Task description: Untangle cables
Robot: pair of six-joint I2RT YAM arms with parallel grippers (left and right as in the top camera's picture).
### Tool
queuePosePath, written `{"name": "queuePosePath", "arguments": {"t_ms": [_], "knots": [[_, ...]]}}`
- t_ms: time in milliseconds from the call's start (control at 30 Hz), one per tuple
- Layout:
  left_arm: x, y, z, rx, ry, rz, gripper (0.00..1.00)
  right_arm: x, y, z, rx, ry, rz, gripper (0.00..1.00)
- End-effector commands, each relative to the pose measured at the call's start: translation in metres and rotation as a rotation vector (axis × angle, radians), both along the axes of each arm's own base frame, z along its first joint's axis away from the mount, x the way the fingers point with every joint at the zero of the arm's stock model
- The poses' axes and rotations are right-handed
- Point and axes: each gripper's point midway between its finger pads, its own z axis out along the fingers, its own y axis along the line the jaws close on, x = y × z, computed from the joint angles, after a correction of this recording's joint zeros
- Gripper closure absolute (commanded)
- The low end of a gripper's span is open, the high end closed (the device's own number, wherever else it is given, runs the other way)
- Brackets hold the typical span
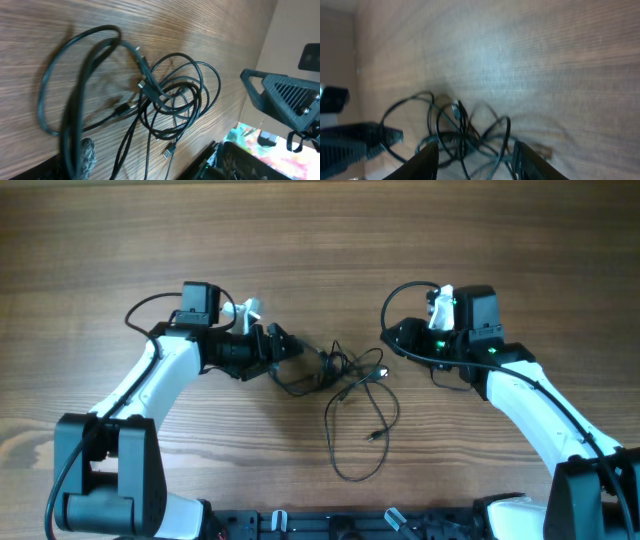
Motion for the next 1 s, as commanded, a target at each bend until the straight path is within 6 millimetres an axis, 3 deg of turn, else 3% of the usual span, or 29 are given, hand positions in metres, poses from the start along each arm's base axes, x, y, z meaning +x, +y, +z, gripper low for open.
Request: {"name": "queuePosePath", "arguments": {"t_ms": [0,67,100,133,200,233,300,367,433,500,567,733,867,967], "knots": [[0.003,-0.013,0.01,-0.013,-0.078,-0.05,0.25,-0.008,-0.004,-0.01,-0.042,0.033,0.021,0.5],[0.008,-0.011,0.002,0.065,-0.103,-0.044,0.35,-0.01,-0.01,-0.016,-0.08,0.055,0.0,0.49],[0.01,0.0,-0.011,0.167,-0.097,-0.014,0.4,-0.01,-0.012,-0.018,-0.09,0.059,-0.005,0.49],[0.011,0.021,-0.026,0.32,-0.075,0.039,0.45,-0.011,-0.013,-0.019,-0.096,0.064,-0.008,0.49],[0.007,0.071,-0.047,0.594,0.036,0.236,0.4,-0.011,-0.017,-0.021,-0.117,0.07,-0.021,0.49],[0.005,0.084,-0.05,0.659,0.054,0.28,0.39,-0.011,-0.017,-0.021,-0.117,0.07,-0.021,0.49],[0.007,0.09,-0.046,0.688,0.043,0.294,0.37,-0.012,-0.017,-0.021,-0.118,0.071,-0.021,0.48],[0.016,0.089,-0.024,0.669,-0.016,0.316,0.36,-0.012,-0.017,-0.021,-0.118,0.071,-0.02,0.45],[0.025,0.079,0.004,0.6,-0.088,0.325,0.36,-0.011,-0.018,-0.022,-0.128,0.071,-0.026,0.45],[0.029,0.055,0.043,0.442,-0.183,0.305,0.38,-0.011,-0.021,-0.024,-0.14,0.073,-0.033,0.44],[0.026,0.037,0.058,0.331,-0.199,0.26,0.38,-0.011,-0.021,-0.024,-0.14,0.073,-0.034,0.44],[0.01,0.008,0.026,0.319,-0.113,0.151,0.5,-0.013,-0.021,-0.025,-0.142,0.084,-0.033,0.44],[0.0,-0.041,-0.007,0.325,-0.099,0.003,0.43,-0.014,-0.021,-0.025,-0.143,0.087,-0.033,0.44],[-0.009,-0.068,-0.032,0.332,-0.088,-0.079,0.46,-0.014,-0.021,-0.025,-0.144,0.088,-0.033,0.43]]}}
